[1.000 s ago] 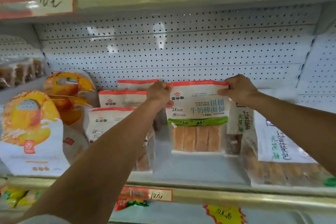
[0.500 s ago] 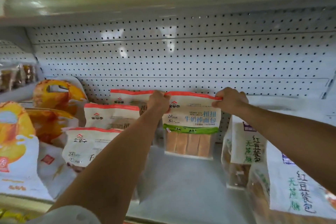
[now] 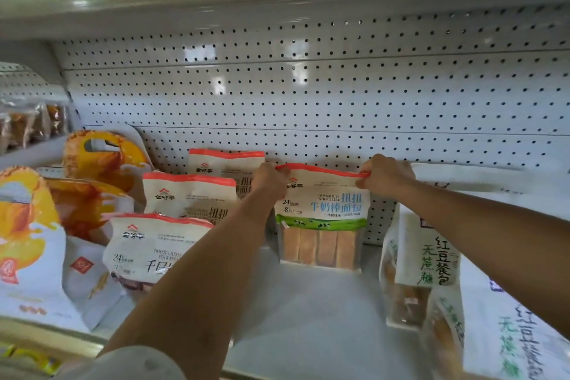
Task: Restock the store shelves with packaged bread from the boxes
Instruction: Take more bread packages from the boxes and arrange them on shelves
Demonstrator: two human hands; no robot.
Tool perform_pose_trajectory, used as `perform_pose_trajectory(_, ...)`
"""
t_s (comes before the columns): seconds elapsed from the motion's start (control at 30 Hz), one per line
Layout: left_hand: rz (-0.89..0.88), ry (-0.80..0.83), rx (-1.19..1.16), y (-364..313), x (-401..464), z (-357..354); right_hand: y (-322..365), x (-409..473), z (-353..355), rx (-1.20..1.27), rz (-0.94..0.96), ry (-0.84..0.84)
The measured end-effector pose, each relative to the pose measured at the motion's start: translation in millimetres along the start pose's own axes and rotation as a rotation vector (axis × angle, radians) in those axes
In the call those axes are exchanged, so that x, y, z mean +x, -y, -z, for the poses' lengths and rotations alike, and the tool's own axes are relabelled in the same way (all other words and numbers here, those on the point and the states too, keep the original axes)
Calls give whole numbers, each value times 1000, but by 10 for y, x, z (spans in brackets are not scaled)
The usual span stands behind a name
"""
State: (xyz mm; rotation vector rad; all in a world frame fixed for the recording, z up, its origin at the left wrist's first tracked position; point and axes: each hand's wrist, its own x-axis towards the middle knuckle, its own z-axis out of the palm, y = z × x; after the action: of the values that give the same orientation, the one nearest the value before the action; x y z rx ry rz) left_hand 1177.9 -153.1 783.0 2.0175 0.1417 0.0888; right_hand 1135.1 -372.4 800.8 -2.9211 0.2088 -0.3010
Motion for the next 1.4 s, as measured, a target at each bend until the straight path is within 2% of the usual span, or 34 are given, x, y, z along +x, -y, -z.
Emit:
perform_pose_trajectory(0.2, -7, 49, -4, -24, -145, 40, 106, -151, 45, 20, 18, -8)
perform_pose_trajectory(0.33, -28, -22, -48, -62, -264, 89, 262, -277, 75, 7, 112, -141)
perform_pose_trajectory(0.47, -82, -35, -240, -109, -521, 206, 504, -432, 74, 153, 273, -276)
perform_pose_trajectory(0.73, -73, -69, -411, -15, -1094, 795, 974, -762, -12, 423, 402, -339)
perform_pose_trajectory(0.93, -146, -218, -620, 259, -1634, 1414, 1599, -1073, -118, 600, 587, -364)
perform_pose_trajectory(1.07, -121, -374, -636, 623, -1865, 1830, 2156, -1354, -254, 743, 742, -237)
perform_pose_trajectory(1.17, -11, -470, -633, 1052, -2028, 2133, 2587, -1649, -416, 762, 887, -148)
perform_pose_trajectory(1.3, 173, -511, -620, 1846, -2236, 2478, 3101, -2097, -889, 691, 1049, 1)
perform_pose_trajectory(1.4, 283, -517, -640, 2455, -2393, 2719, 3469, -2392, -1331, 650, 1102, 150)
